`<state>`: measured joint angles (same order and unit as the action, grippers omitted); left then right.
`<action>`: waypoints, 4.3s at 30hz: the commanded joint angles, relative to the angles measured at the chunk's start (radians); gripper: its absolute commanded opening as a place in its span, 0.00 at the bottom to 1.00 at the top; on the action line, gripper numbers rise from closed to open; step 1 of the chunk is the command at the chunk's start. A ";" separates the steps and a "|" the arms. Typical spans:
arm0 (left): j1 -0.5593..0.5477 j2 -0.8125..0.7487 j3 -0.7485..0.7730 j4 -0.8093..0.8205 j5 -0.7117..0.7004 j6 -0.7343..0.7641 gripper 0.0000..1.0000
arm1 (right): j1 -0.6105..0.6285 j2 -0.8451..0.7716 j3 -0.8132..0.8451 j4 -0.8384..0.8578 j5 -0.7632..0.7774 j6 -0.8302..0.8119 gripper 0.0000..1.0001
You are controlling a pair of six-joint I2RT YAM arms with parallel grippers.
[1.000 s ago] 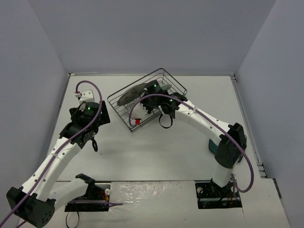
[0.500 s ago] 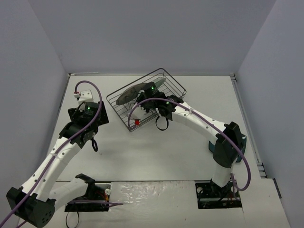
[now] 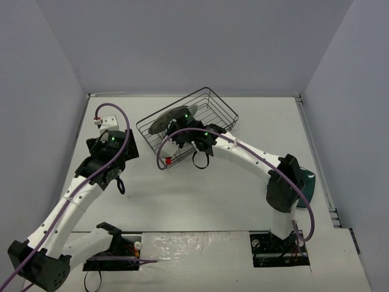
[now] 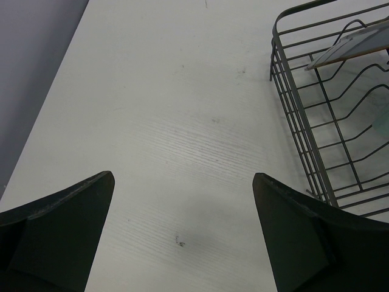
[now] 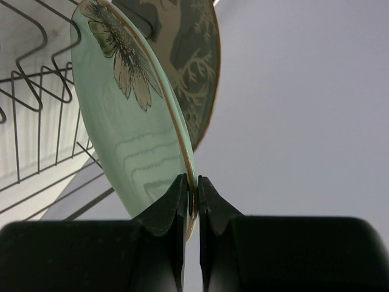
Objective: Load the plates into the dish rack
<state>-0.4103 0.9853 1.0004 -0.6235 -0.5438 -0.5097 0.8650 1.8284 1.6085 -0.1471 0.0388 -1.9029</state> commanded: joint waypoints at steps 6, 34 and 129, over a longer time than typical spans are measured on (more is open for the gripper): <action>0.007 -0.016 0.047 0.019 -0.034 0.005 0.97 | 0.006 0.022 0.037 0.233 -0.009 0.023 0.00; 0.010 -0.027 0.041 0.024 -0.011 0.010 0.97 | -0.001 0.074 0.070 0.189 -0.048 0.155 0.60; -0.028 0.232 0.138 0.365 0.479 0.123 0.97 | -1.686 -0.799 -1.318 0.223 -0.458 2.617 0.76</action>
<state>-0.4328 1.2331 1.0828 -0.2917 -0.0495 -0.3973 -0.8194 0.9950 0.3257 0.0040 -0.3319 0.6943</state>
